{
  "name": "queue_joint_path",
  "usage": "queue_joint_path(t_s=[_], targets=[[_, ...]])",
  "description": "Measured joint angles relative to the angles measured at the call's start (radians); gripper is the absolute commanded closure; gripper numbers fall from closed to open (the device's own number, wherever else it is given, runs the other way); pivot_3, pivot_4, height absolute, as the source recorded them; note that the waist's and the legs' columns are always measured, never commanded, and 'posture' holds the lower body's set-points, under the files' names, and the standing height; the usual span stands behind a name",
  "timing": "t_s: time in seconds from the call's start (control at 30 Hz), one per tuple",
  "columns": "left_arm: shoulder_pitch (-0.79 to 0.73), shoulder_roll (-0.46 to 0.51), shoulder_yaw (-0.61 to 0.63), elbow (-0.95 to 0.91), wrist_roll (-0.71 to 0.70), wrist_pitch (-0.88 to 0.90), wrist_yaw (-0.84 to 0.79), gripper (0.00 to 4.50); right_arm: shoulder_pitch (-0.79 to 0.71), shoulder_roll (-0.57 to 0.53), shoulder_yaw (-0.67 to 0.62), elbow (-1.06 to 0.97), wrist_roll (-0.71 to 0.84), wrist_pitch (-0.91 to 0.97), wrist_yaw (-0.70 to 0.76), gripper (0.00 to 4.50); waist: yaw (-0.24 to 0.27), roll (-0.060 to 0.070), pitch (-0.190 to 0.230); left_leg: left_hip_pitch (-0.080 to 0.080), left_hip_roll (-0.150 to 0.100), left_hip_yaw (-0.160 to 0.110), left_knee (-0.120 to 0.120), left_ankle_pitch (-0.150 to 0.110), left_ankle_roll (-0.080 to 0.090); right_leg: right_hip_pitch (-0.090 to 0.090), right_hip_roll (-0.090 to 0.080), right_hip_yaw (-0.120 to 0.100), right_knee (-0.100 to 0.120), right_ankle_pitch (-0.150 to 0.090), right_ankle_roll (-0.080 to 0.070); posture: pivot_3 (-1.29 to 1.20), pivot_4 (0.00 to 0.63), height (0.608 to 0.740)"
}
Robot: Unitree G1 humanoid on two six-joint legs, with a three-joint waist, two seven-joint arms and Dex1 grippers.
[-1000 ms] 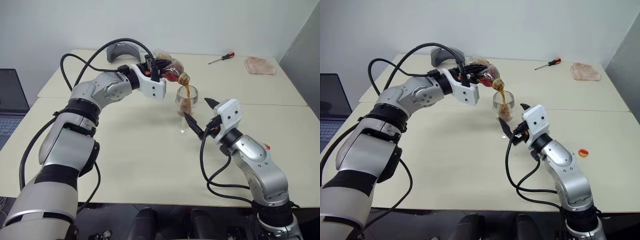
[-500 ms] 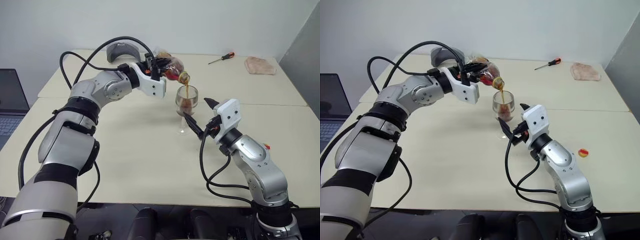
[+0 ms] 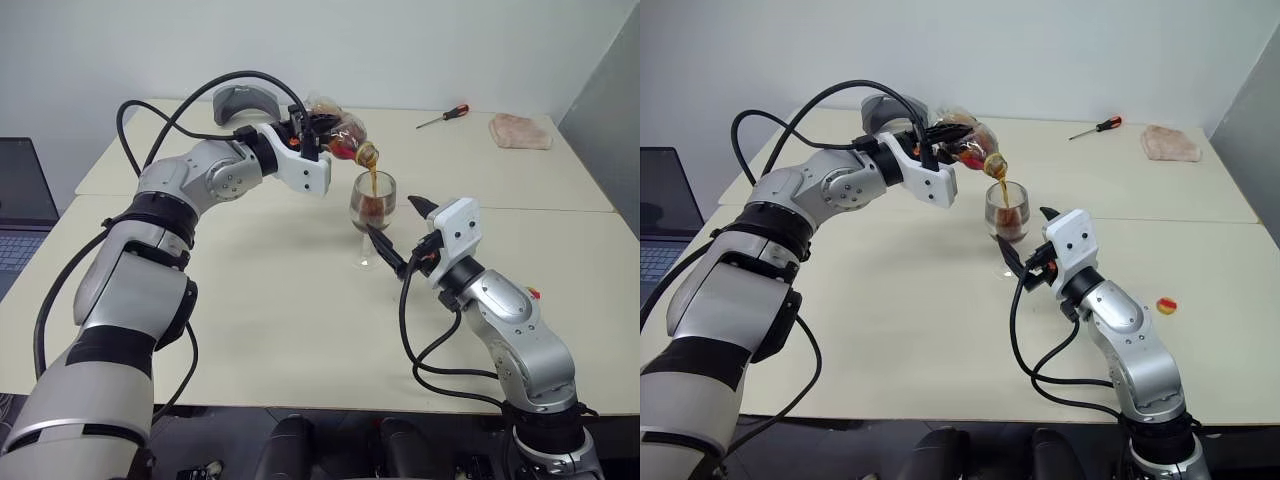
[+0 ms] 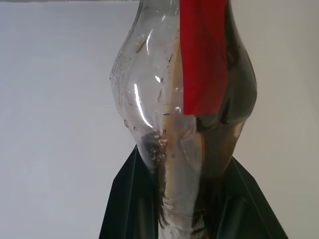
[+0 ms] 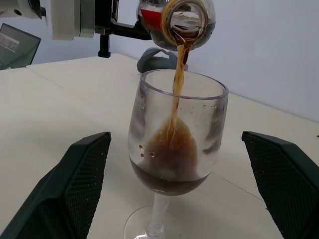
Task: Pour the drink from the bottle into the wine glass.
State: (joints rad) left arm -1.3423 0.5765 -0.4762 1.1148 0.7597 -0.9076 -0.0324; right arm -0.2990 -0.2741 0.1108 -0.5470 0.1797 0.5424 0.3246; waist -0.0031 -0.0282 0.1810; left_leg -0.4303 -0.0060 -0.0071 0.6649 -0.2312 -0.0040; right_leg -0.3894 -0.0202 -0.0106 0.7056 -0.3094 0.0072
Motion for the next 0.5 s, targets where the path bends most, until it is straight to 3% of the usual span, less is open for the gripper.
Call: queue_joint_path(t_s=[0.5], targets=[[-0.012, 0.002, -0.009, 0.003, 0.006, 0.001, 0.009, 3.76, 0.003, 0.0, 0.0, 0.0, 0.0, 0.0, 0.002, 0.0, 0.0, 0.0, 0.0, 0.0, 0.0, 0.0, 0.0, 0.0, 0.0, 0.0, 0.0, 0.0, 0.0, 0.0, 0.0, 0.0, 0.15, 0.74]])
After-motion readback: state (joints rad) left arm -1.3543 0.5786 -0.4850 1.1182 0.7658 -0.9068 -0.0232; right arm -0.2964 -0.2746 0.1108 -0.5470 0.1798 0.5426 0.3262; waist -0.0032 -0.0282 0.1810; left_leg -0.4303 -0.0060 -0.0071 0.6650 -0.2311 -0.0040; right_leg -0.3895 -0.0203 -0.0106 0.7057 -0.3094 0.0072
